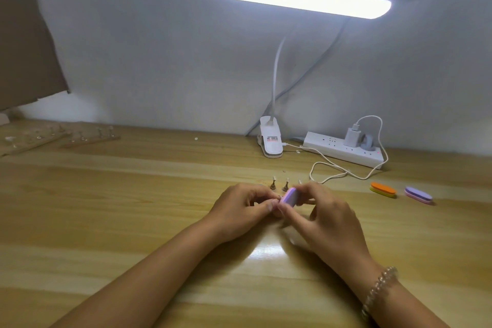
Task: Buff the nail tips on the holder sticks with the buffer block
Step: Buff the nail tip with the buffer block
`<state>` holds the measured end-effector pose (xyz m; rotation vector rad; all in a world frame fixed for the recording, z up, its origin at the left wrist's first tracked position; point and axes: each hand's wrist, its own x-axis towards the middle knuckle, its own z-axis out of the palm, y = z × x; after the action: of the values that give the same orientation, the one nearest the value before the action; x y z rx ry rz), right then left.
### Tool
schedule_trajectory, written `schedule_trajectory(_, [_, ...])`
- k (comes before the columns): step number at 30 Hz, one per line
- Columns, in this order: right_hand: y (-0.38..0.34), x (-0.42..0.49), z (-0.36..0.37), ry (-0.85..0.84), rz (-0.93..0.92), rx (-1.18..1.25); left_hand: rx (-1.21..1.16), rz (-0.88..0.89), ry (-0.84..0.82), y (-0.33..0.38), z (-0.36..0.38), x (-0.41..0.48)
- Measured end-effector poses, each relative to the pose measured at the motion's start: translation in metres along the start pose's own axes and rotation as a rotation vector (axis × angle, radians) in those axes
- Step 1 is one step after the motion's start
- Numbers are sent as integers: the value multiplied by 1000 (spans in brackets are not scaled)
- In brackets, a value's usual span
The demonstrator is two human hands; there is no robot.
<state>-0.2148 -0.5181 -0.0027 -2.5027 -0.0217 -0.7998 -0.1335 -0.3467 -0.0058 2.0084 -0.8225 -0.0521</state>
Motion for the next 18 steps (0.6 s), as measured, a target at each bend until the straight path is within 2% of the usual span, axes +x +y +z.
schedule_trajectory(3, [6, 4, -1, 110, 61, 48, 15, -12, -10, 2, 2, -1])
schedule_trajectory(6, [-2, -3, 4, 1, -63, -1, 88, -12, -17, 1, 1, 0])
schedule_trajectory(8, [-3, -3, 4, -48, -42, -43, 98, -16, -26, 2, 1, -1])
schedule_trajectory(11, [4, 3, 0, 18, 62, -5, 84, -9, -39, 4, 1, -2])
schedule_trajectory(13, [2, 1, 0, 40, -3, 6, 91, -8, -37, 3, 1, -1])
schedule_trajectory(15, [-4, -3, 2, -15, -82, -37, 110, -13, -28, 1, 0, 0])
schedule_trajectory(18, [-4, 0, 1, -12, -20, -51, 81, 0, -23, 1, 1, -1])
